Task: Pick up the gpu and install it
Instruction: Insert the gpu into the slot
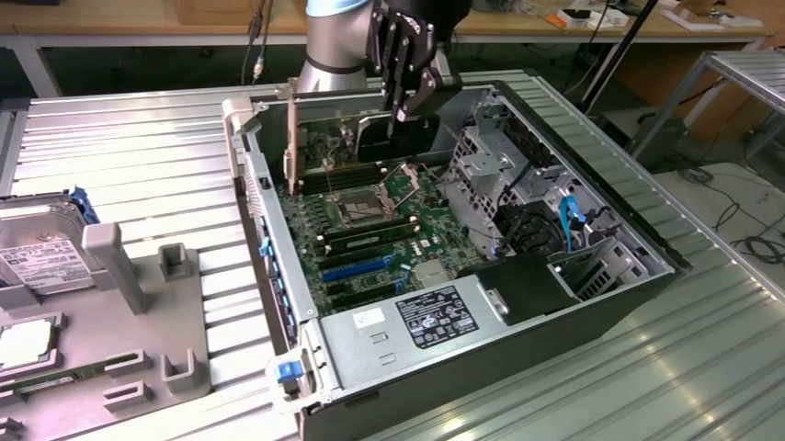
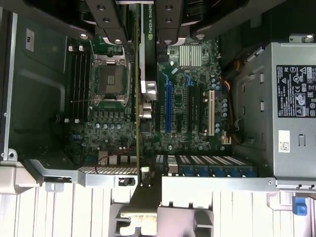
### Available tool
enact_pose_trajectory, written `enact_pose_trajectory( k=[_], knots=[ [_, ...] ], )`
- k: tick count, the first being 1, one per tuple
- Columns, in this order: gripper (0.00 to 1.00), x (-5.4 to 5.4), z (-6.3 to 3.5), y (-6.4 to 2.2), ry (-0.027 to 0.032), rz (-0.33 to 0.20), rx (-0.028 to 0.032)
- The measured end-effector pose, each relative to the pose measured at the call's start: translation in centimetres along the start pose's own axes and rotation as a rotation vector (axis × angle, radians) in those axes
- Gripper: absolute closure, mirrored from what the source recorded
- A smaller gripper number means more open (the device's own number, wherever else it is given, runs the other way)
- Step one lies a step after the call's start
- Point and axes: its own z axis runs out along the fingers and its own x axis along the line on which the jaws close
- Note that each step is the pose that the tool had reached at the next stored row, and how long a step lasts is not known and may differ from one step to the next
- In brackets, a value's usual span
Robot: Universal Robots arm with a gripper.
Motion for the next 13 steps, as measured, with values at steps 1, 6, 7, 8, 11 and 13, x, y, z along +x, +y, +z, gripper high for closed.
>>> enact_pose_trajectory(
  k=[1,6,7,8,11,13],
  knots=[
    [0.73,-0.3,0.09,-0.02,0.0,0.0,0.0],
    [0.73,-1.4,0.54,-0.11,0.0,0.002,0.0],
    [0.73,-1.6,0.63,-0.11,0.0001,0.002,0.0],
    [0.73,-1.6,0.72,-0.12,-0.0001,0.002,0.0001],
    [0.73,-1.6,1.04,-0.13,0.0001,0.002,0.0003],
    [0.73,-1.6,1.34,-0.13,0.0,0.002,0.0013]
  ],
)
